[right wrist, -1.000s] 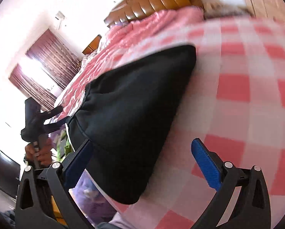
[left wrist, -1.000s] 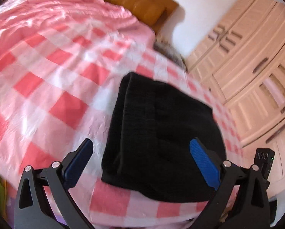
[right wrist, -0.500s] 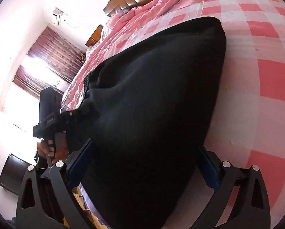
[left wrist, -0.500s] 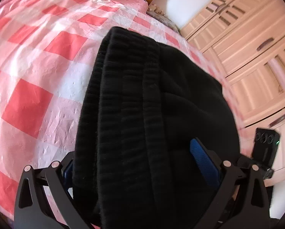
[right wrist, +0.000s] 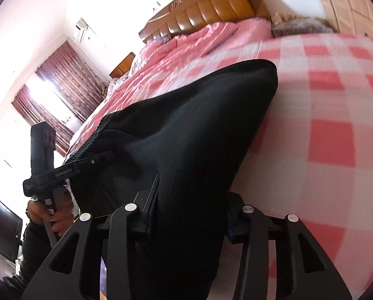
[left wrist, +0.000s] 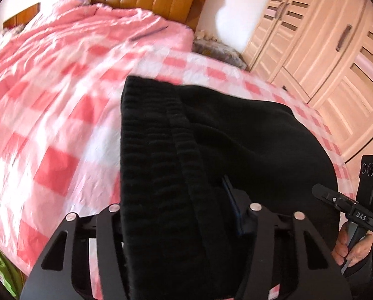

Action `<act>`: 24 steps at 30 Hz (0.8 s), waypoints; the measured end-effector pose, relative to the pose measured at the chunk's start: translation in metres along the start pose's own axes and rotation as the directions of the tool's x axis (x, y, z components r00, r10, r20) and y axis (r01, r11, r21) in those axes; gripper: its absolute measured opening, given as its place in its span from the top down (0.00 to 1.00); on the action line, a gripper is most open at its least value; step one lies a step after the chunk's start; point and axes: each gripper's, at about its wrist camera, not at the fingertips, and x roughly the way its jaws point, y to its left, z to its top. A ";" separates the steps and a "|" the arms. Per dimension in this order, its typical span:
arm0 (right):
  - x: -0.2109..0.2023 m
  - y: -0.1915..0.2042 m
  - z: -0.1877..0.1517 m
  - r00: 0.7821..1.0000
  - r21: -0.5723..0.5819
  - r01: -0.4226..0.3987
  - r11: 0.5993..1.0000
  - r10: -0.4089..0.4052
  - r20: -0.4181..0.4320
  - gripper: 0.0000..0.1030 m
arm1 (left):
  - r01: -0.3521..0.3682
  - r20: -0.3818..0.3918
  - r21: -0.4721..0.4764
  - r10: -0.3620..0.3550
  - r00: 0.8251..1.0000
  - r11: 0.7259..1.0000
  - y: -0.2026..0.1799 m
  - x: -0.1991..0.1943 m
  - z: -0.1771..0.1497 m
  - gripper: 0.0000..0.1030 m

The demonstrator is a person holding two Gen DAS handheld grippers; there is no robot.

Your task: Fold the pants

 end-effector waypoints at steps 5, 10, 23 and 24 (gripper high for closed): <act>-0.025 -0.038 0.012 0.995 0.050 0.075 0.996 -0.078 0.064 0.59 | 0.033 0.006 0.054 -0.033 0.999 0.998 -0.045 0.025 0.026 0.48; -0.047 -0.079 0.022 0.983 0.110 0.141 0.984 -0.153 0.105 0.59 | 0.056 0.000 0.126 -0.056 0.998 0.990 -0.100 0.062 0.050 0.48; -0.063 -0.063 0.025 0.932 -0.016 0.335 0.942 -0.328 0.154 0.12 | -0.251 0.179 0.206 0.216 0.960 0.946 -0.124 0.067 0.038 0.08; -0.066 -0.051 0.023 0.915 -0.063 0.373 0.926 -0.356 0.188 0.11 | -0.307 0.229 0.200 0.260 0.938 0.931 -0.127 0.058 0.035 0.04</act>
